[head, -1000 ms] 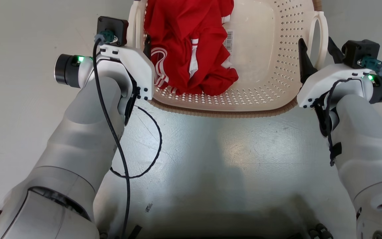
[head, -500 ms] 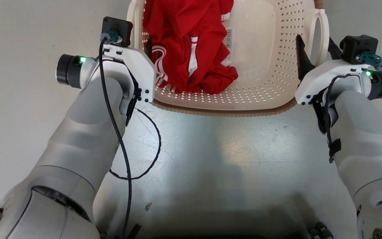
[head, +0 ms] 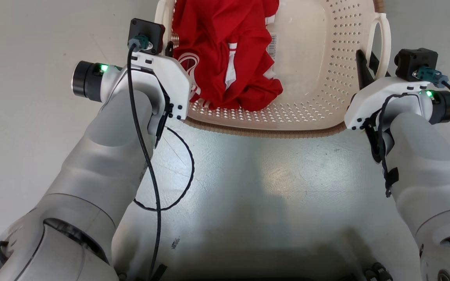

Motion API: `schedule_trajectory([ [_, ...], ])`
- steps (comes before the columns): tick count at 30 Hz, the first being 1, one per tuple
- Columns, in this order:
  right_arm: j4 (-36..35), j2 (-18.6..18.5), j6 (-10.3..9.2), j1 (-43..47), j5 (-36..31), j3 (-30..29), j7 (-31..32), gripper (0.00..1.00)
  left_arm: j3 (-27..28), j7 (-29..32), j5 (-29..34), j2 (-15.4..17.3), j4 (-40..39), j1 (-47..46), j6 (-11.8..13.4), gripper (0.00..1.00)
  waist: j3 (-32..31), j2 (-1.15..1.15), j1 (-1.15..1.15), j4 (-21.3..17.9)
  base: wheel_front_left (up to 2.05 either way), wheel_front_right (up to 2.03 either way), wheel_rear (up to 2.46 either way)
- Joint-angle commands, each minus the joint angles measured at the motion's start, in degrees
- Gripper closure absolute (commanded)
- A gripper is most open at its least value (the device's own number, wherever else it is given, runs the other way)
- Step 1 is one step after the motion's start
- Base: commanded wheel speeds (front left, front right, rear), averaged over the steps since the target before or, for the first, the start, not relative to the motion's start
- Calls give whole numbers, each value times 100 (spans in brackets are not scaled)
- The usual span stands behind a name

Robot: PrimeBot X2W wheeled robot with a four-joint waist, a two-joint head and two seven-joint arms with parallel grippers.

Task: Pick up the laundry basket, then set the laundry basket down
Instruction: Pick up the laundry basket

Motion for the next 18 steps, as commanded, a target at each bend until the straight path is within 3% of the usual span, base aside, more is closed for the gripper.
schedule_trajectory([
  [1,48,93,31,163,40,216,-53,100,-46,-41,-38,139,-132,28,73,100,-43,0,0,7,0,0,0],
  [18,287,93,31,352,584,1025,259,100,-524,45,-589,139,-289,534,217,100,-639,0,0,5,0,0,0],
])
